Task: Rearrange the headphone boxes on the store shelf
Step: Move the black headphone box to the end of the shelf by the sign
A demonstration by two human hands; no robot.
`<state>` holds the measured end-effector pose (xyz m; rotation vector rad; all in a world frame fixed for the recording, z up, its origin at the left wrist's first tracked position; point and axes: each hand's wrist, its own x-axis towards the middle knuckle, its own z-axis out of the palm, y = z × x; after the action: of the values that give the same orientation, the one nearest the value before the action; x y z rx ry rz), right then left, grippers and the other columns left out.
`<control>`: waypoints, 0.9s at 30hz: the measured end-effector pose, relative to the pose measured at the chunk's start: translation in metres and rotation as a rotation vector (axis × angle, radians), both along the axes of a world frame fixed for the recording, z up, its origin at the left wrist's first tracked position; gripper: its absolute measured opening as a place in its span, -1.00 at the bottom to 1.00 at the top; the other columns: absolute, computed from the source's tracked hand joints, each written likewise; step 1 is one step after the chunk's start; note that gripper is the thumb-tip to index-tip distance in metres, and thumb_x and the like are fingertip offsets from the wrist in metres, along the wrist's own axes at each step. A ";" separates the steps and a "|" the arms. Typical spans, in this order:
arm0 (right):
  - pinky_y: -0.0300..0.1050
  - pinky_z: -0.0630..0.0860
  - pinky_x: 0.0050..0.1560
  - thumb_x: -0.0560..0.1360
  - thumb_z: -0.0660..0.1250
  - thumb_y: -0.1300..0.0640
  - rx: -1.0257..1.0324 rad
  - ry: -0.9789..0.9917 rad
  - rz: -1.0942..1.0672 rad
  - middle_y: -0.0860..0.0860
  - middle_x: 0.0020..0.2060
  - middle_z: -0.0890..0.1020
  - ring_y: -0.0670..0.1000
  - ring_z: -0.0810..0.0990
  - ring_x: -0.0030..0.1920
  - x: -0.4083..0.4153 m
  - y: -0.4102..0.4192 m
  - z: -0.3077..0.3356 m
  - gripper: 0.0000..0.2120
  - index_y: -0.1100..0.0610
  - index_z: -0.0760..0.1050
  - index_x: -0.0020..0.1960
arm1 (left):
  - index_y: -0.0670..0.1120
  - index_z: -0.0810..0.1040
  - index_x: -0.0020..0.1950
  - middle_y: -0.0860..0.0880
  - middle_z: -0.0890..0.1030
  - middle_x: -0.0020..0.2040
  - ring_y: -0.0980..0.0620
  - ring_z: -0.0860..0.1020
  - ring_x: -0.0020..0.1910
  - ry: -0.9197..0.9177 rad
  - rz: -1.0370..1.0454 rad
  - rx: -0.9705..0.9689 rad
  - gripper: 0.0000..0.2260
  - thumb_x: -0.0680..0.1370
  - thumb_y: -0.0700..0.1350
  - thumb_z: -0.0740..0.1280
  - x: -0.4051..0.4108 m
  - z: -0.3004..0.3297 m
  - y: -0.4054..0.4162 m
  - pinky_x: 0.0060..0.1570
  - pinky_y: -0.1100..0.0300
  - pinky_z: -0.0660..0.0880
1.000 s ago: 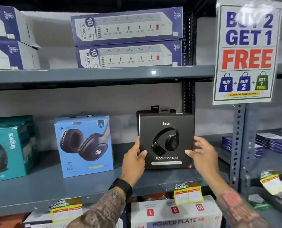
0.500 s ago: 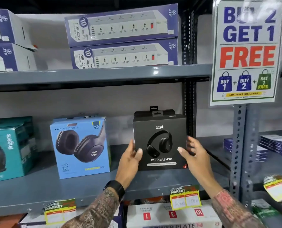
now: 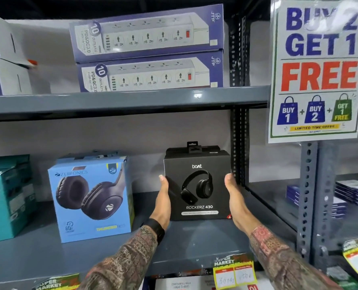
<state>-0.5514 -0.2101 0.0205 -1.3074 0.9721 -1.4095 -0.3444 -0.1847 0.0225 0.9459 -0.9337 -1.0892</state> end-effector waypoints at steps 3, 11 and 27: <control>0.10 -0.04 0.70 0.54 0.08 -0.54 0.019 -0.006 0.014 -0.28 0.66 0.10 -0.20 0.06 0.64 -0.008 -0.016 -0.004 -0.17 -0.19 0.08 0.70 | 0.08 0.69 0.34 -0.07 0.75 0.33 -0.08 0.67 0.37 0.025 0.015 0.030 -0.27 0.56 0.53 0.02 0.006 0.005 -0.013 0.54 -0.15 0.46; 0.18 0.24 0.63 0.53 0.07 -0.54 0.137 -0.170 0.101 -0.18 0.59 0.31 -0.08 0.31 0.57 -0.008 -0.037 0.004 -0.14 -0.08 0.23 0.67 | 0.02 0.72 0.26 -0.14 0.81 0.16 -0.07 0.80 0.04 0.057 -0.055 0.130 -0.28 0.63 0.47 -0.03 0.012 0.012 -0.034 0.07 -0.03 0.65; 0.20 0.48 0.47 0.58 0.33 -0.31 0.316 -0.287 -0.336 0.14 0.34 0.67 0.21 0.62 0.36 -0.008 -0.087 -0.014 -0.36 0.16 0.56 0.42 | -0.06 0.70 0.35 -0.14 0.77 0.22 -0.18 0.71 0.25 0.087 0.118 0.153 -0.34 0.60 0.44 0.21 -0.010 0.002 -0.030 0.42 -0.18 0.58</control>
<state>-0.5595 -0.2973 0.0069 -0.7092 1.1950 -1.5656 -0.3544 -0.2142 0.0242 1.0567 -0.7223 -1.1033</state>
